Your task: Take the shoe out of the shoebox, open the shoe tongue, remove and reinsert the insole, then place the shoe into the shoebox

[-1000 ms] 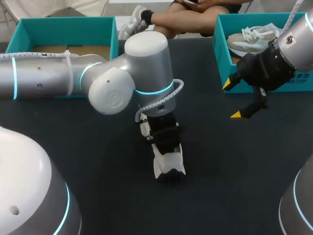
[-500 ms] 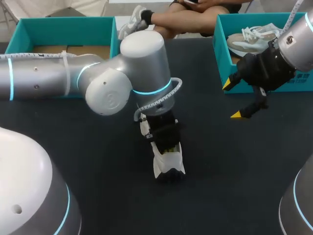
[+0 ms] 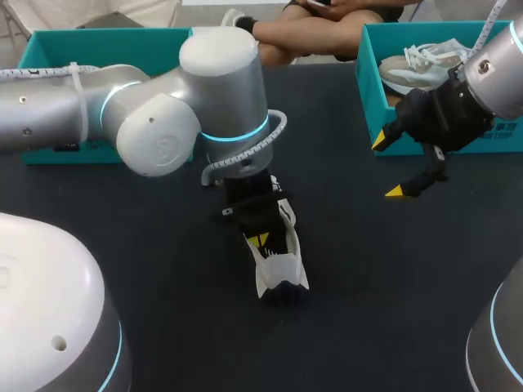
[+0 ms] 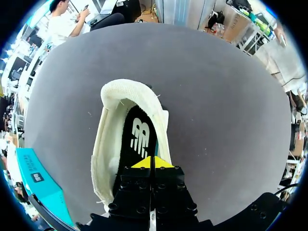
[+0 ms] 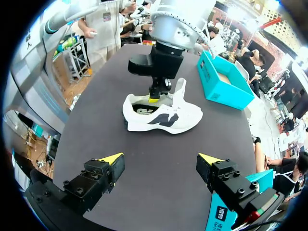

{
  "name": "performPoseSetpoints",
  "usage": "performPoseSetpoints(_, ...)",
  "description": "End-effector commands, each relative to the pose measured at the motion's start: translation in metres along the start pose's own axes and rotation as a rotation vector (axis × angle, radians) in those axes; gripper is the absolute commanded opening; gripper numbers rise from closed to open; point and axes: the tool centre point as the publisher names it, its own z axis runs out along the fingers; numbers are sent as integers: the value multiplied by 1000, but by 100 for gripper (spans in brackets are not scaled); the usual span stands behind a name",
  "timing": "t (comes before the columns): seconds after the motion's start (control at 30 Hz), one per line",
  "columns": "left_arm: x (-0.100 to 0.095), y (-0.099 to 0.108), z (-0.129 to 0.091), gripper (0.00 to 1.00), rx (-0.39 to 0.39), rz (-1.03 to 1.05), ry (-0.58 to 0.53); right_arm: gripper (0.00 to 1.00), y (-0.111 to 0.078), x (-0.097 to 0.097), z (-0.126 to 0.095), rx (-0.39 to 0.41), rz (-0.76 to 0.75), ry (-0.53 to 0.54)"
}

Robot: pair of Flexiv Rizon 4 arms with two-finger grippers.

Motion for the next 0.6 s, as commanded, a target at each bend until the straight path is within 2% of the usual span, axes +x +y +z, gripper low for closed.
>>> performPoseSetpoints(0.03, -7, 1, 17, 0, 19, 4, 15, 100, 0, 0, 1, 3, 1, -2)
performPoseSetpoints(0.4, -6, -3, 54, 0, 1, 16, 67, 100, 0, 0, 1, 3, 1, -2)
performPoseSetpoints(0.6, -6, -1, 70, 0, -24, -6, 39, 100, 0, 0, 1, 3, 1, -2)
